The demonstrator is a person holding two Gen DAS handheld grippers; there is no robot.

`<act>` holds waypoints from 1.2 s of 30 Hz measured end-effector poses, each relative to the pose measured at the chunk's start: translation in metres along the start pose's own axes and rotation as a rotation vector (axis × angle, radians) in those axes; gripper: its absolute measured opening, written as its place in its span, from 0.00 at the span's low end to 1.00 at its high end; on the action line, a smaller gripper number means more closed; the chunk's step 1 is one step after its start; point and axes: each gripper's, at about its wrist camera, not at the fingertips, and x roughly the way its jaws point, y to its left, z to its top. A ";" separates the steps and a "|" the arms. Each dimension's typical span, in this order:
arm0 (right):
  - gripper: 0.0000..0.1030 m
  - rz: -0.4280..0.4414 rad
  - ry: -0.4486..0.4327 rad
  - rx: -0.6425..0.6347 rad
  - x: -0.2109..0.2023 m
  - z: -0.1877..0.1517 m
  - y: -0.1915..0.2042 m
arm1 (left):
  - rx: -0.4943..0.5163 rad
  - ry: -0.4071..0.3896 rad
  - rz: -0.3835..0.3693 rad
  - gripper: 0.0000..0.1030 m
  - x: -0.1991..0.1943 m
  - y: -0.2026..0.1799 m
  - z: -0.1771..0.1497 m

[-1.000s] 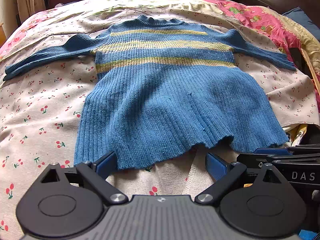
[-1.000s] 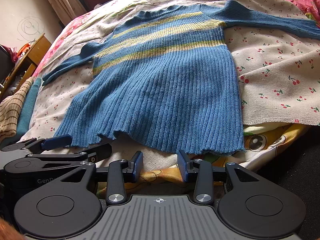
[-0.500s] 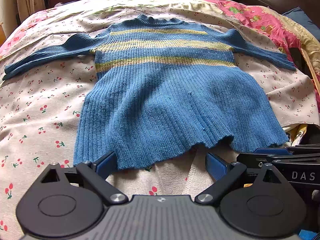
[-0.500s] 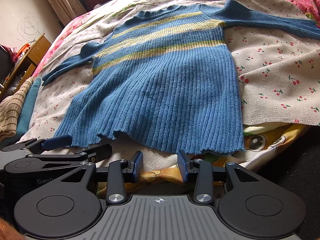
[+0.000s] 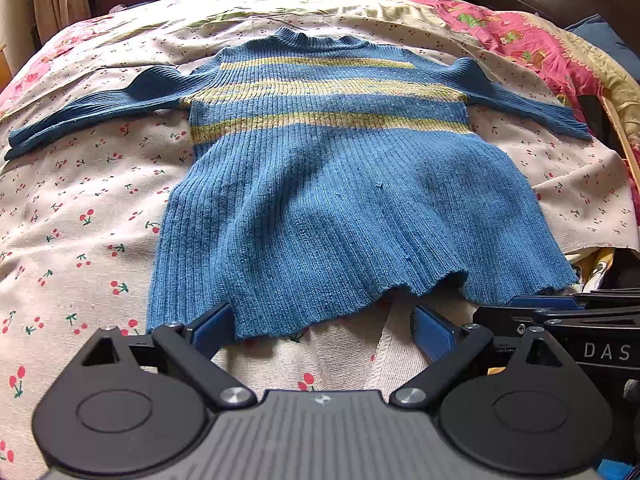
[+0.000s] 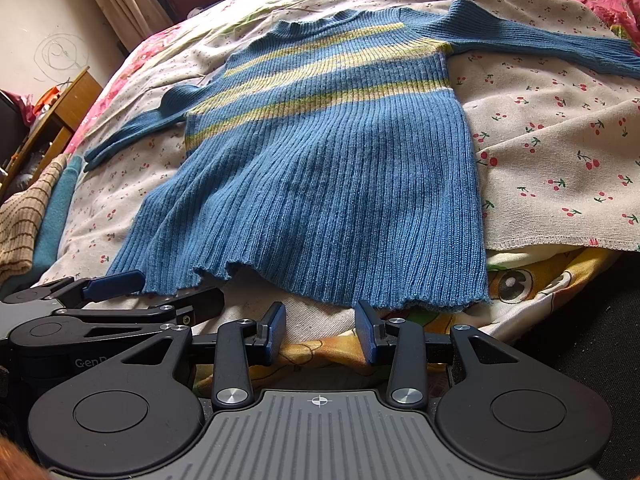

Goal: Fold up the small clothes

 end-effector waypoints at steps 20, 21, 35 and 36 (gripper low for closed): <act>0.42 -0.032 -0.076 0.019 -0.010 0.012 -0.013 | -0.042 -0.041 -0.034 1.00 -0.013 0.024 0.019; 0.42 -0.035 -0.080 0.030 -0.010 0.014 -0.017 | -0.050 -0.045 -0.032 1.00 -0.015 0.029 0.022; 0.41 -0.065 -0.098 0.127 -0.006 0.030 -0.058 | -0.047 0.035 0.004 1.00 0.012 0.051 0.037; 0.41 -0.065 -0.084 0.125 -0.003 0.031 -0.059 | -0.027 0.054 -0.001 1.00 0.015 0.049 0.036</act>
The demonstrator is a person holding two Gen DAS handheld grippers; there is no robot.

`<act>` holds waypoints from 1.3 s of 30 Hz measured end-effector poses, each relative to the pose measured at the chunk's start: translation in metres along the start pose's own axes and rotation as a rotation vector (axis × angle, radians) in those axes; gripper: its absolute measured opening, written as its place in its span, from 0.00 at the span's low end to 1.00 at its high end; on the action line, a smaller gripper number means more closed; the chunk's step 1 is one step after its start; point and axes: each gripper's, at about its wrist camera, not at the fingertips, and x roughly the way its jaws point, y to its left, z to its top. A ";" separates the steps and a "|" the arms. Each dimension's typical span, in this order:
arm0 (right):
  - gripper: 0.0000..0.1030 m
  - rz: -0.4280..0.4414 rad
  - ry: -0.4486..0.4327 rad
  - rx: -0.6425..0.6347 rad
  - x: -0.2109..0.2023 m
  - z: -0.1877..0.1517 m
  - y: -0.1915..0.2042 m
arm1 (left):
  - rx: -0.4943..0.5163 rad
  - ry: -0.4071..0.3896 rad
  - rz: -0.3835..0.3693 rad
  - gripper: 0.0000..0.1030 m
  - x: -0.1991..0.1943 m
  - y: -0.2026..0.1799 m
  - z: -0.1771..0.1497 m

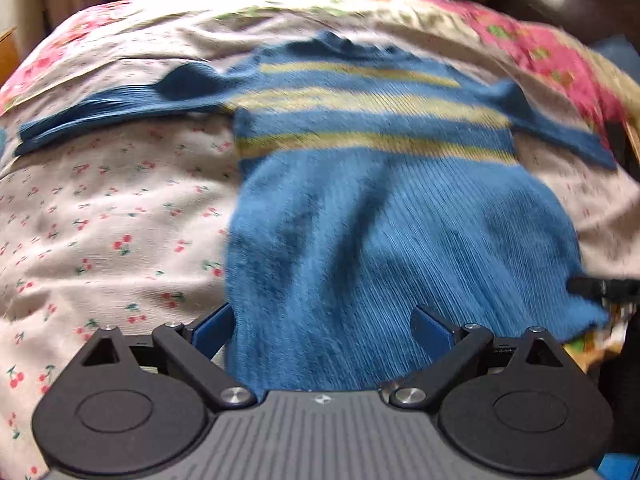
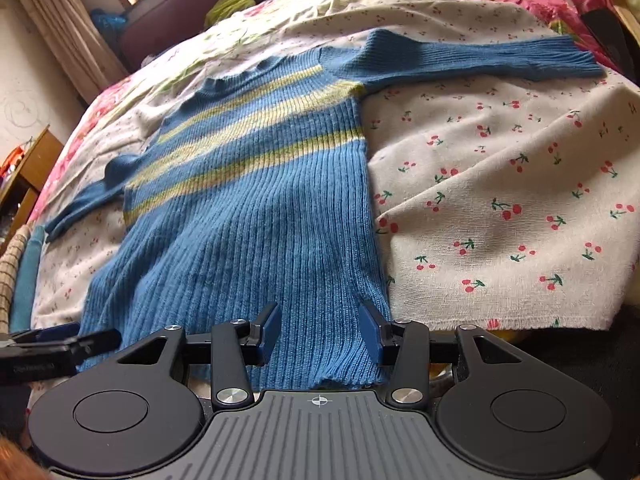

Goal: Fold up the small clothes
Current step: 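Grasp the sweater's sleeve cuff with the right gripper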

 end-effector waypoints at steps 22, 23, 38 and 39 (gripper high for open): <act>0.42 -0.049 -0.242 0.356 0.001 0.107 -0.116 | 0.114 -0.047 -0.153 1.00 0.016 -0.073 0.069; 0.42 -0.054 -0.257 0.397 0.005 0.115 -0.129 | 0.132 -0.046 -0.166 1.00 0.022 -0.083 0.075; 0.42 0.070 -0.519 0.941 0.067 0.149 -0.265 | 0.275 -0.051 -0.281 1.00 0.093 -0.188 0.135; 0.42 0.075 -0.534 0.949 0.070 0.150 -0.267 | 0.276 -0.044 -0.288 1.00 0.097 -0.191 0.136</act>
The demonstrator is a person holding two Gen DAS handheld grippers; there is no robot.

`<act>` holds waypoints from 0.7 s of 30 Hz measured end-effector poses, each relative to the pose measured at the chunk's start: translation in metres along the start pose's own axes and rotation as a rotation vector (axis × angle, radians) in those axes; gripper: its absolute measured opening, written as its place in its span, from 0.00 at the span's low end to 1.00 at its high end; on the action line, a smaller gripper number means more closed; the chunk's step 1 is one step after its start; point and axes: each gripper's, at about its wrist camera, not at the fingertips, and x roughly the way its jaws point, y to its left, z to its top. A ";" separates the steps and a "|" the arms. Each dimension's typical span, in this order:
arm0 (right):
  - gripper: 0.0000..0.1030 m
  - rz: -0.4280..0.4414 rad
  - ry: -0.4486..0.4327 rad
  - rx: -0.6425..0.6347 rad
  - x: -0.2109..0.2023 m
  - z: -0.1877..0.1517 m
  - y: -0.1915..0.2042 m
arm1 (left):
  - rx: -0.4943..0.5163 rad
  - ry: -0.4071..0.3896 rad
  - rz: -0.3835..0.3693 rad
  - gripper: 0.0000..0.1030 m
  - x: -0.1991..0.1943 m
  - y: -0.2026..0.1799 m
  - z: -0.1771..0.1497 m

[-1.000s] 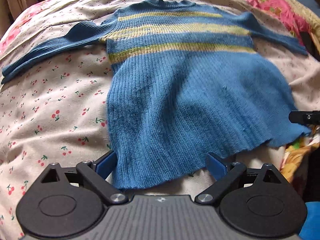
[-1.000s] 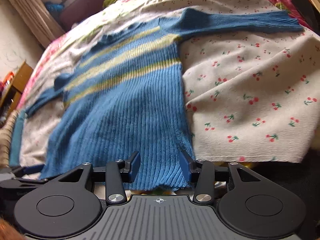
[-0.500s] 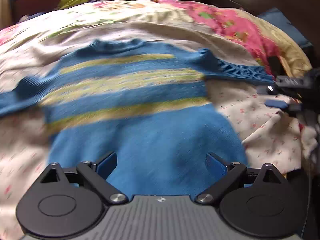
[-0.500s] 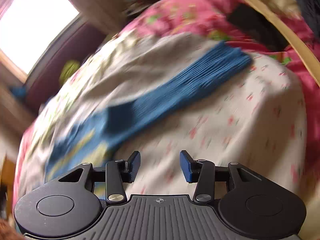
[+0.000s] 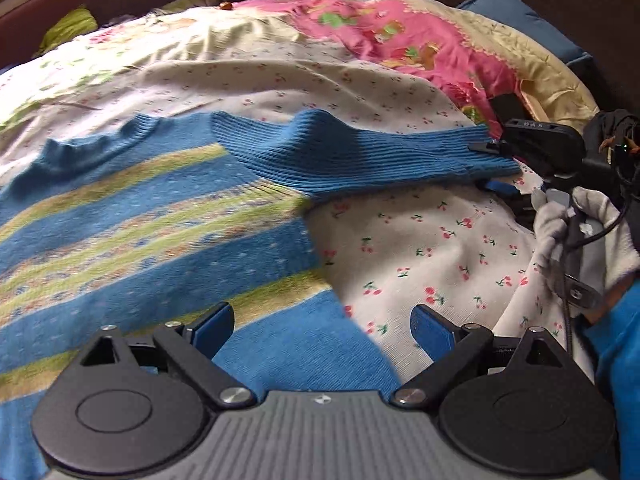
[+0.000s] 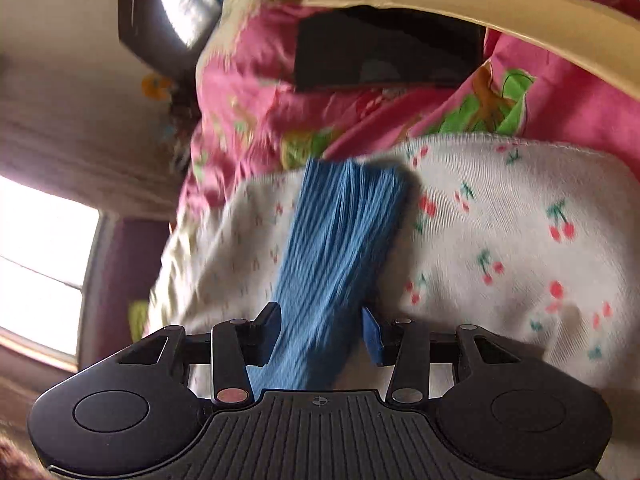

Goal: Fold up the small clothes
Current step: 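Grasp the sweater's sleeve cuff with the right gripper, then carry the sleeve across the sweater body with the right gripper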

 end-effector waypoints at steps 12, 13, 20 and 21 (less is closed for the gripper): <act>0.40 0.085 -0.073 0.076 0.020 0.009 0.000 | -0.013 0.036 -0.004 1.00 0.010 -0.002 -0.008; 0.41 0.091 -0.070 0.072 0.018 0.009 0.001 | -0.021 0.032 -0.003 1.00 0.008 0.001 -0.009; 0.43 0.198 -0.091 0.061 -0.008 -0.001 0.008 | -0.074 0.008 0.008 1.00 -0.007 0.020 -0.020; 0.43 0.206 -0.098 0.031 -0.011 -0.003 0.013 | -0.079 0.009 0.010 1.00 -0.008 0.022 -0.022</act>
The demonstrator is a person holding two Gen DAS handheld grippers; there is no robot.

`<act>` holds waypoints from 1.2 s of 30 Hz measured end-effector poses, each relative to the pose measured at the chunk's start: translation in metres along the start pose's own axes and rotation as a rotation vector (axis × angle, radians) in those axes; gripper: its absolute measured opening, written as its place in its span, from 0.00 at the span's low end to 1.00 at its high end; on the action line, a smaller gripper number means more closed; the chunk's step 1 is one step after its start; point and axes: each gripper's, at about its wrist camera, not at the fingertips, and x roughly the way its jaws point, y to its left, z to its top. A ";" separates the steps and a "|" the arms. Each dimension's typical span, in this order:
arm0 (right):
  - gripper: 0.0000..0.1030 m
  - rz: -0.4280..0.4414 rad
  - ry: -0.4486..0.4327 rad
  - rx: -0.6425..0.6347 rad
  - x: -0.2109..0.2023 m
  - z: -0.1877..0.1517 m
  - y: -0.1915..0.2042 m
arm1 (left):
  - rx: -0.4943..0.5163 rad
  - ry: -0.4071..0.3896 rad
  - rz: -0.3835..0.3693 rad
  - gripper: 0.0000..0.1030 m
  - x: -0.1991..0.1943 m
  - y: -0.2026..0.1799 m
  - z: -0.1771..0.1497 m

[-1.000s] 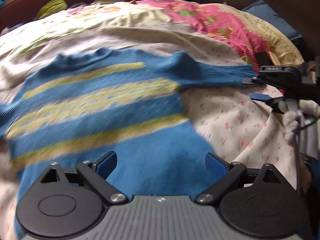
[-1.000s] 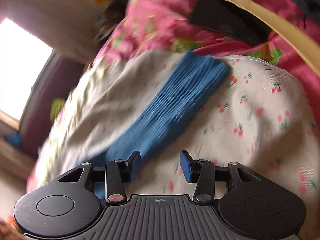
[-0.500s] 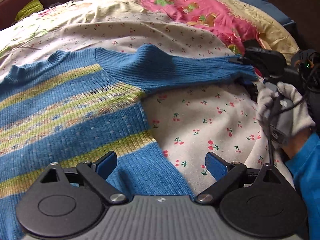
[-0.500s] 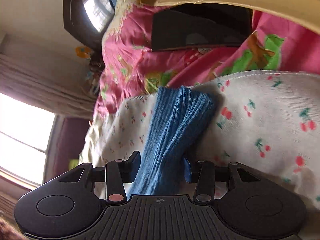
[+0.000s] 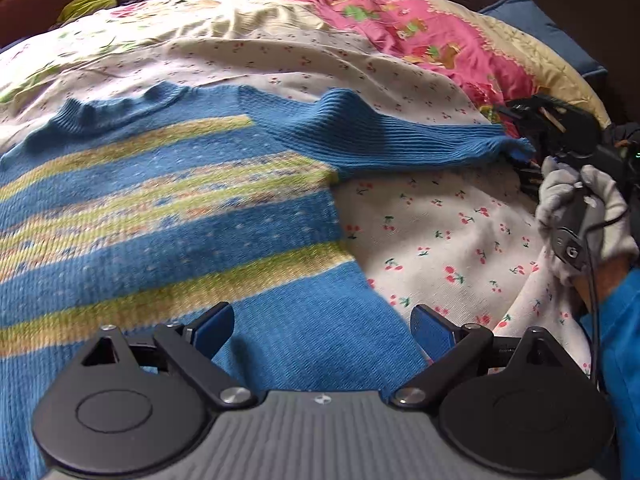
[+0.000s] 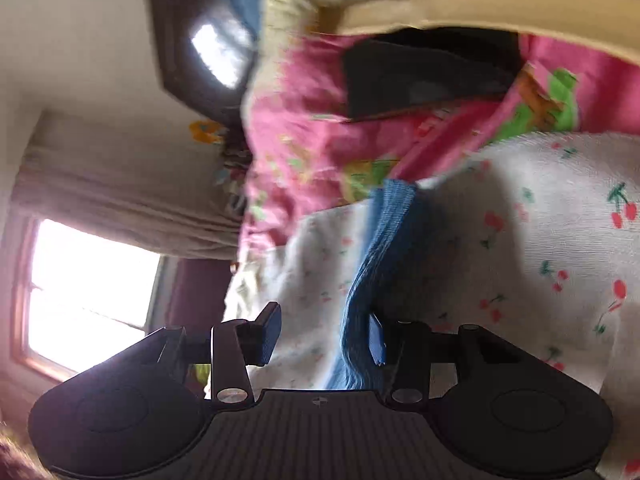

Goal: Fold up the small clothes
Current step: 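Carry the sleeve across the sweater body with the right gripper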

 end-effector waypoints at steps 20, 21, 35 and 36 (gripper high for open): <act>0.45 -0.098 0.044 -0.126 -0.010 -0.015 -0.006 | 0.025 0.021 -0.002 1.00 0.009 -0.012 -0.005; 0.45 -0.102 0.047 -0.150 -0.013 -0.018 -0.004 | 0.026 0.022 -0.002 1.00 0.010 -0.012 -0.005; 0.40 -0.127 0.027 -0.070 0.023 -0.013 -0.013 | 0.020 0.025 -0.006 1.00 0.011 -0.015 -0.006; 0.39 -0.132 0.011 -0.055 0.025 -0.012 -0.013 | 0.020 0.023 -0.008 1.00 0.011 -0.015 -0.006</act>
